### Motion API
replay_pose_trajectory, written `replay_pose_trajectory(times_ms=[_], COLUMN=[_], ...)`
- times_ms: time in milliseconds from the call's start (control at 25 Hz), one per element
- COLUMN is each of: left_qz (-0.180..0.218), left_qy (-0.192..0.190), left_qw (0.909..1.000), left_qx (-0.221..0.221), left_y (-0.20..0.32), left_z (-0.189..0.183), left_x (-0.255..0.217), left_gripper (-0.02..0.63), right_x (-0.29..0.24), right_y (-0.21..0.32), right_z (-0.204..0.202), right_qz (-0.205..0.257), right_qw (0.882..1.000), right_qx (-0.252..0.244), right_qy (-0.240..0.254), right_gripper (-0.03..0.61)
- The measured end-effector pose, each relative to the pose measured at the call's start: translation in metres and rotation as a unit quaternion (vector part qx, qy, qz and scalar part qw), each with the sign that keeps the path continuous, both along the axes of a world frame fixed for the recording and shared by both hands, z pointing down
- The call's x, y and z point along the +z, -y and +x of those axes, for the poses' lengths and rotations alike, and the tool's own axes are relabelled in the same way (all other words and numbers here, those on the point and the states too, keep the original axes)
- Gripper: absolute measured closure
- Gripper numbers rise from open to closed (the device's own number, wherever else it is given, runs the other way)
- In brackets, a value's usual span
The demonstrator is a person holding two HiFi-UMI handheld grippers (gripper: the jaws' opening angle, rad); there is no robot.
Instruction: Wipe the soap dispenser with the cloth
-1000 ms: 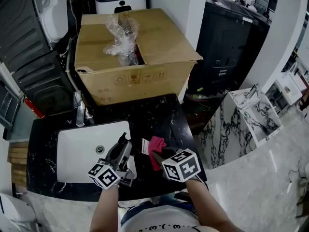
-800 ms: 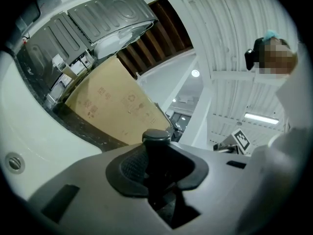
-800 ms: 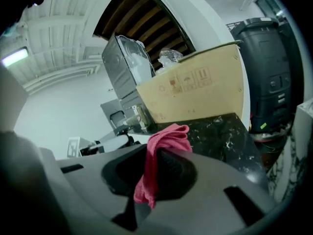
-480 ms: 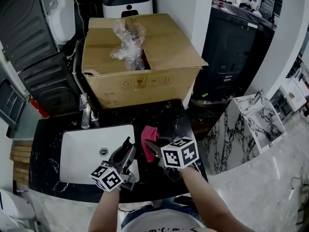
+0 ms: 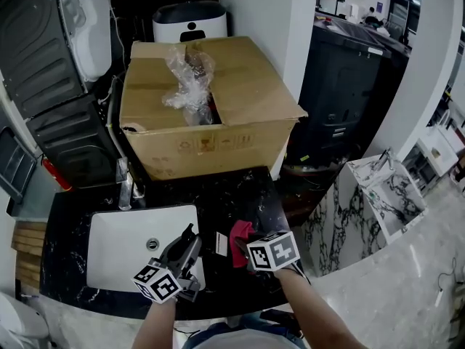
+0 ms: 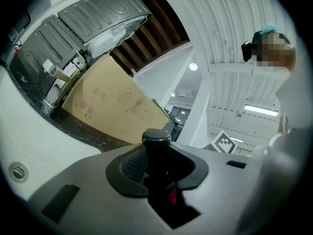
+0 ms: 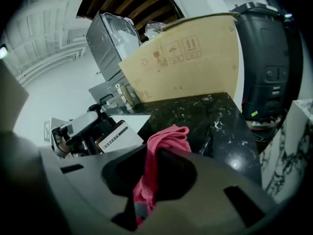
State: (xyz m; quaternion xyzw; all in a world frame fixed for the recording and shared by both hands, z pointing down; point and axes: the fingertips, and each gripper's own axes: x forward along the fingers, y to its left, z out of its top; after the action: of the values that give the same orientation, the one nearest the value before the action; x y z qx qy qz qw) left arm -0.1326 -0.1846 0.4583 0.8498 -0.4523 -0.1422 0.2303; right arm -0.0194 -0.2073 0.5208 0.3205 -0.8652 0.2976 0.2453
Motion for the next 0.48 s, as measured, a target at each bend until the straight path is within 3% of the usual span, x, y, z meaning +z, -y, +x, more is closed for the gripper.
replay_pose_trajectory(times_ms=[120, 200, 360, 480], left_qz=[0.002, 0.015, 0.05, 0.068], left_qy=[0.018, 0.057, 0.17, 0.214], left_qw=[0.9995, 0.9963, 0.9722, 0.9528], left_qx=[0.025, 0.063, 0.152, 0.204], left_y=[0.003, 0.005, 0.005, 0.005], left_z=[0.011, 0.026, 0.062, 0.08], left_x=[-0.003, -0.005, -0.005, -0.002], left_gripper=[0.505, 0.505, 0.503, 0.499], right_x=[-0.014, -0.026, -0.043, -0.048], right_y=[-0.004, -0.01, -0.021, -0.024], right_z=[0.02, 0.034, 0.059, 0.078], right_qz=[0.006, 0.012, 0.021, 0.024], right_qw=[0.999, 0.997, 0.993, 0.991], right_qx=[0.031, 0.05, 0.079, 0.098], right_qy=[0.028, 0.052, 0.081, 0.084], right_gripper=[0.528, 0.528, 0.528, 0.528])
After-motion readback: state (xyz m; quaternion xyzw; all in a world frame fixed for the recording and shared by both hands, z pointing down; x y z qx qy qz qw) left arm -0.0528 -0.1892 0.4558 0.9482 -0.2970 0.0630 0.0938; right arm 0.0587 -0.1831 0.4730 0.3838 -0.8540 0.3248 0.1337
